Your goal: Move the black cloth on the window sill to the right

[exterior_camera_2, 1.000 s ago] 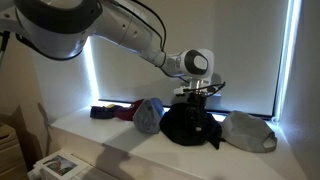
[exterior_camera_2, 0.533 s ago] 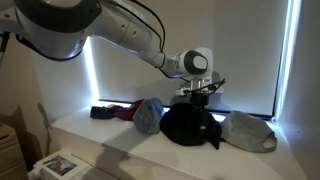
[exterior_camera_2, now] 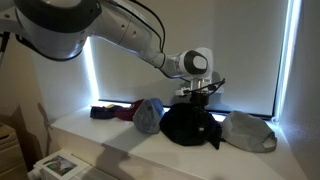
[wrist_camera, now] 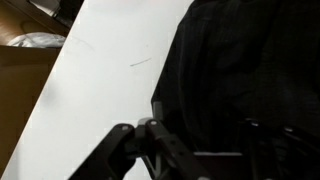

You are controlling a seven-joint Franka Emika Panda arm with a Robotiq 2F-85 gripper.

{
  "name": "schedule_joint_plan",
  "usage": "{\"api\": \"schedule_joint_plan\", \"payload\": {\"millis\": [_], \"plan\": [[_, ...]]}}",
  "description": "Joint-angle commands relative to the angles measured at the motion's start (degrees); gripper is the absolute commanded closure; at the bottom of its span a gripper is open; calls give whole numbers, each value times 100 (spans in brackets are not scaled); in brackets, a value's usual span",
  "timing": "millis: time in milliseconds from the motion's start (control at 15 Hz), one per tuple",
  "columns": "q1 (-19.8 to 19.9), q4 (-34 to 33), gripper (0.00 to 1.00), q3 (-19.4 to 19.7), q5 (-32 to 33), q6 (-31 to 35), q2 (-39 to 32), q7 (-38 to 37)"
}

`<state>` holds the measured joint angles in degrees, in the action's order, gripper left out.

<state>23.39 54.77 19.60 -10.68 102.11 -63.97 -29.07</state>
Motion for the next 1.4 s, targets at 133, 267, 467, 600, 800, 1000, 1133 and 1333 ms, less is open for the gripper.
{"api": "schedule_joint_plan", "payload": {"millis": [133,267,467,600,800,1000,1133,1333], "plan": [[8,-45,84,5,37,-84,-26,59],[3,-47,98,8,43,-82,-23,58],[0,-52,100,12,49,-84,-22,55],[7,-67,100,-7,39,-116,-7,95],[104,-2,100,-286,-103,-340,325,968],[-151,330,100,-254,90,-443,1060,1781],[-307,435,100,-213,218,-563,1501,2318],[-545,509,100,-180,454,-873,2202,3031]]}}
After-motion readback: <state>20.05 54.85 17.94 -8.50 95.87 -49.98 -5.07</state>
